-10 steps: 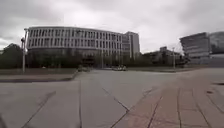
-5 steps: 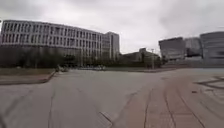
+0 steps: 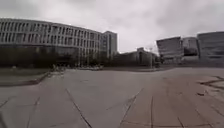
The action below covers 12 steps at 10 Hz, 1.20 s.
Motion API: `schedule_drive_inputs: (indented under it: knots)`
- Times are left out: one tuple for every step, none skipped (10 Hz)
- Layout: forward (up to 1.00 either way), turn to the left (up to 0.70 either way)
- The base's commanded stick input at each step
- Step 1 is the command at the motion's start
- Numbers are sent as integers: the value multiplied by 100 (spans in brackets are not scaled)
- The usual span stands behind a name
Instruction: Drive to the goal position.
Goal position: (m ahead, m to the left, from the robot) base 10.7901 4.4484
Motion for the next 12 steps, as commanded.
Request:
schedule_drive_inputs:
  knots:
    - [70, 0]
    - [70, 0]
    - [70, 0]
    - [70, 0]
    - [70, 0]
    - [70, 0]
    - [70, 0]
    - [70, 0]
    - [70, 0]
    - [70, 9]
    - [70, 32]
    - [70, 19]
